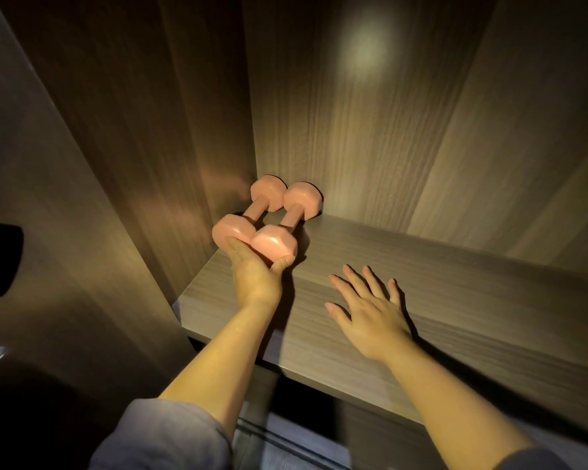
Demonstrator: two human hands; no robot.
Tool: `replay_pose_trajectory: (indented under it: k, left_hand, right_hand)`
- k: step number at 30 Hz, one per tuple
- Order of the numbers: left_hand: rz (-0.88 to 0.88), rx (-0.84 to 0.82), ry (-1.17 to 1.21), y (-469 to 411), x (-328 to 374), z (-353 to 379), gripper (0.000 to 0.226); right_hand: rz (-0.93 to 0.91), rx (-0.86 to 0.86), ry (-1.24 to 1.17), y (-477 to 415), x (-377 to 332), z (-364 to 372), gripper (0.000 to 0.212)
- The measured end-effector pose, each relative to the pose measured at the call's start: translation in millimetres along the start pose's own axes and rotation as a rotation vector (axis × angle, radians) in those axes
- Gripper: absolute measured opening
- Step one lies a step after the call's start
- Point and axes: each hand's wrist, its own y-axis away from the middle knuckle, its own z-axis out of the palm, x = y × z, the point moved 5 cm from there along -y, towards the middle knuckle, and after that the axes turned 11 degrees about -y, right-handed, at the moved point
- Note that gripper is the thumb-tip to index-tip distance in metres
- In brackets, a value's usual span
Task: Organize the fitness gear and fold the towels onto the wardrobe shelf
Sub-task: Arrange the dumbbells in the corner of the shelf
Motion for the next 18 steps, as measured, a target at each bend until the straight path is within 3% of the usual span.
replay_pose_trajectory:
  k: [6, 18]
  left_hand:
    - [-0.035, 0.017, -0.229, 8.9, 3.8, 10.1, 0.083]
    - [0.001, -0.024, -0.254, 12.9, 6.3, 10.9, 0.085]
  right_hand:
    - [-0.003, 0.004, -0.001, -1.4, -3.6, -0.4, 0.063]
    - [0.002, -0.018, -0.020, -1.6, -7.4, 0.8, 0.061]
